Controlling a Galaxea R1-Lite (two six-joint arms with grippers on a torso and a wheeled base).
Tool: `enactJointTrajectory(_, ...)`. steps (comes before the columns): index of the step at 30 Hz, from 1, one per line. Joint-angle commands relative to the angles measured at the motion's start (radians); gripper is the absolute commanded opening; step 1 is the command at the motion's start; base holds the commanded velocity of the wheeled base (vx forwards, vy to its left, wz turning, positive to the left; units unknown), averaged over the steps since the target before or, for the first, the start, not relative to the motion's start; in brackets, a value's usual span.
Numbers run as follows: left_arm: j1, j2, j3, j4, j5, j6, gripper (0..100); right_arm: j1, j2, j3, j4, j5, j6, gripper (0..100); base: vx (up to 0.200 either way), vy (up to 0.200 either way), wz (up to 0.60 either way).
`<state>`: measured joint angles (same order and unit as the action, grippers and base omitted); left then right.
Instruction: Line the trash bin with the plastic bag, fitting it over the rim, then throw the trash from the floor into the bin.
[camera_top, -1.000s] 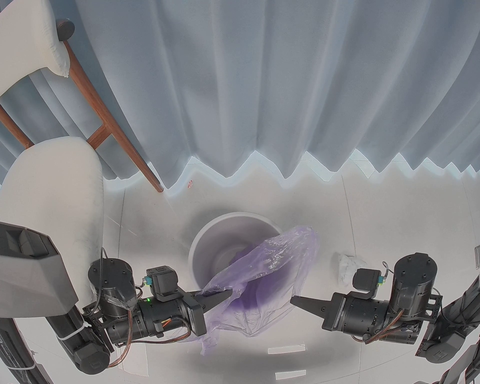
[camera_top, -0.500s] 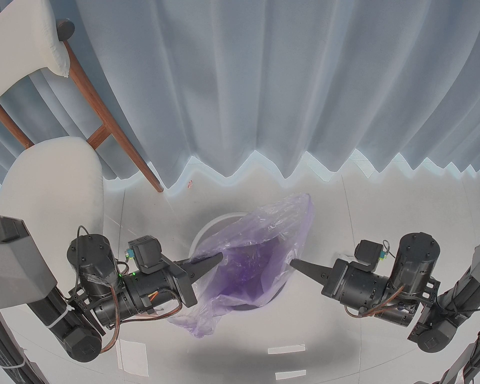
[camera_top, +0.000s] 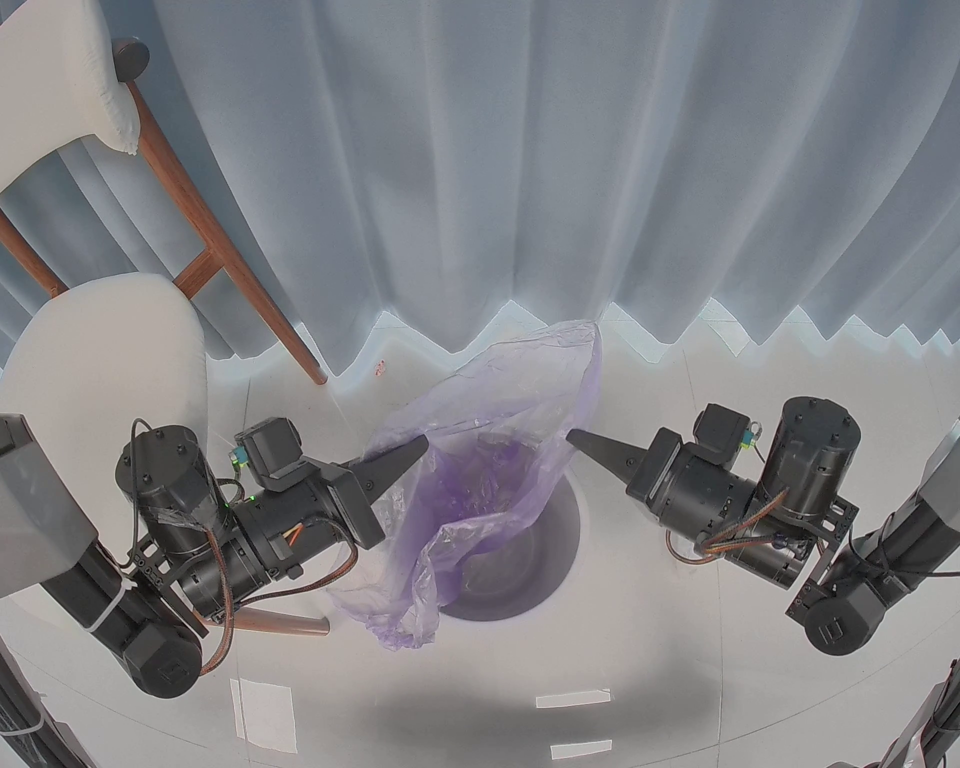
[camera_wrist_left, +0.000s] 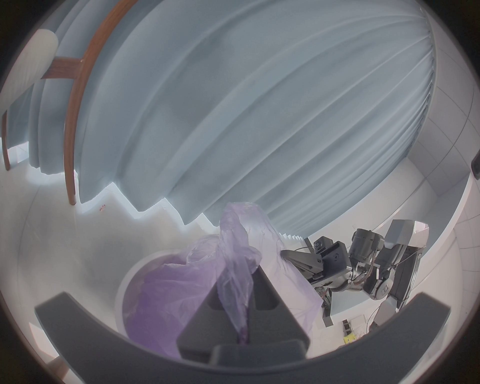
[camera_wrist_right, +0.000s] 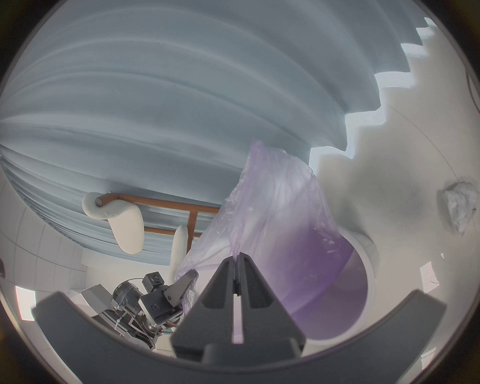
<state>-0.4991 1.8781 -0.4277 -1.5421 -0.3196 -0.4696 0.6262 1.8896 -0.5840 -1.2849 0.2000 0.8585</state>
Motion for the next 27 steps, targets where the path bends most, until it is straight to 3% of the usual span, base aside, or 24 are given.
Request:
enactJointTrajectory(1,0.022,-0.004,-0.022,-0.001,0.001,-0.007,0,-0.043,0.017,-0.056,0.001,0.035,0.001,0,0.0,0.0,0.0)
enactJointTrajectory(5,0.042,0.004,-0.034,-0.001,0.001,-0.011,0,-0.091,0.054,-0.076,0.001,0.078,0.001,0,0.0,0.0,0.0)
enactJointTrajectory(13,0.108,0.016,-0.079,0.0,-0.001,-0.037,0,-0.184,0.148,-0.169,0.002,0.084,0.002,0,0.0,0.0,0.0)
enactJointTrajectory(27,0.136,0.136,-0.102,-0.001,-0.001,-0.035,0,-0.237,0.233,-0.29,0.03,0.09,0.002,0,0.0,0.0,0.0)
